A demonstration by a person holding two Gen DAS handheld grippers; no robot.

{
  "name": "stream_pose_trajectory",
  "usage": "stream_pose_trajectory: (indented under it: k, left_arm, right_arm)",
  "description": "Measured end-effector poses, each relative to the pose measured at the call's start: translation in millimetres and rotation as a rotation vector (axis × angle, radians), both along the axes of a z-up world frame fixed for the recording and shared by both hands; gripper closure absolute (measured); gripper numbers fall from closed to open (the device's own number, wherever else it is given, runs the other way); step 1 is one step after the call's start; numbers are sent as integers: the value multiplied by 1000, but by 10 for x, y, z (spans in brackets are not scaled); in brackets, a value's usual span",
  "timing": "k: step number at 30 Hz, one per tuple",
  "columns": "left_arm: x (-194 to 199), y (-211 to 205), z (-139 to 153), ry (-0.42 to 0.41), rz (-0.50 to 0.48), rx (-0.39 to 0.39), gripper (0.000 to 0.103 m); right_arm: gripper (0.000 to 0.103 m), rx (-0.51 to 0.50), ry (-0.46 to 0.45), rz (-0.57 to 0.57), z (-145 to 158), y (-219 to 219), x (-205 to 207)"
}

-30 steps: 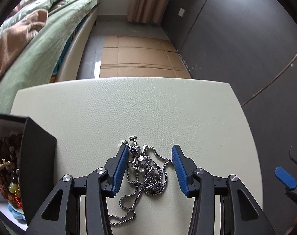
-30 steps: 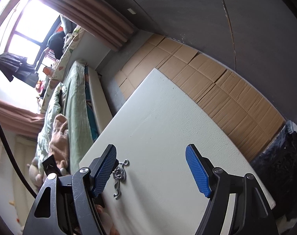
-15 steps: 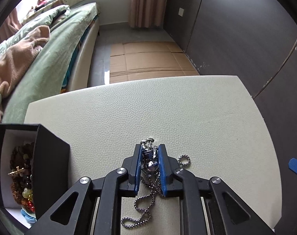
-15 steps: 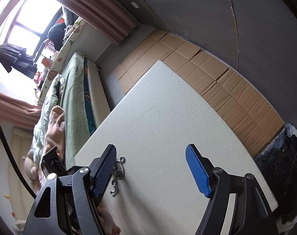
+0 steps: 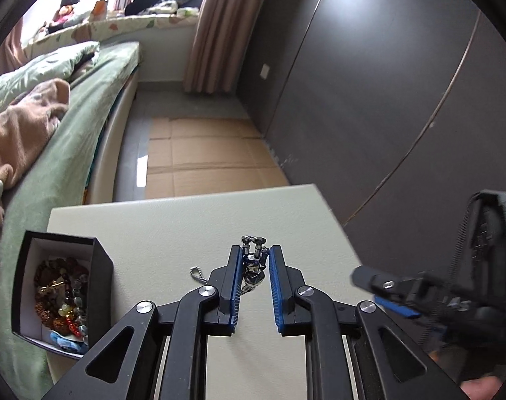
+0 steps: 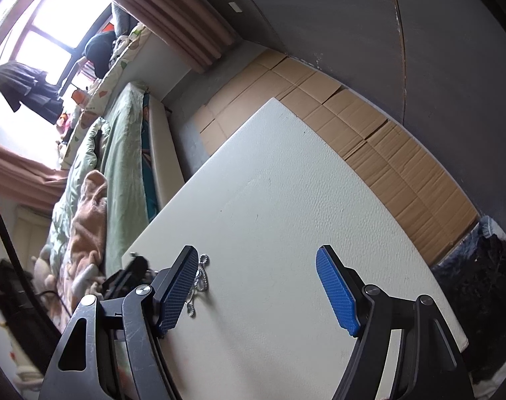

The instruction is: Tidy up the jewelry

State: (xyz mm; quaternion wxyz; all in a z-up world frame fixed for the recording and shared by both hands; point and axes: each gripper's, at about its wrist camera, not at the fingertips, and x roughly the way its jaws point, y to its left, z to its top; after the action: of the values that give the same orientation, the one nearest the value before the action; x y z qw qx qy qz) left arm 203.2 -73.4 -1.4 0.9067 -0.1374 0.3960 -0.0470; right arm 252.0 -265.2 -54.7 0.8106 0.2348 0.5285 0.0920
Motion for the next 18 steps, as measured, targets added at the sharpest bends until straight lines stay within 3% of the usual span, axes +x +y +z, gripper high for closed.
stream_pose_trajectory:
  k: [18]
  left_arm:
    - [-696, 421, 1011, -271, 33, -185, 87]
  right_arm:
    - [33, -52, -36, 130, -32, 325, -118]
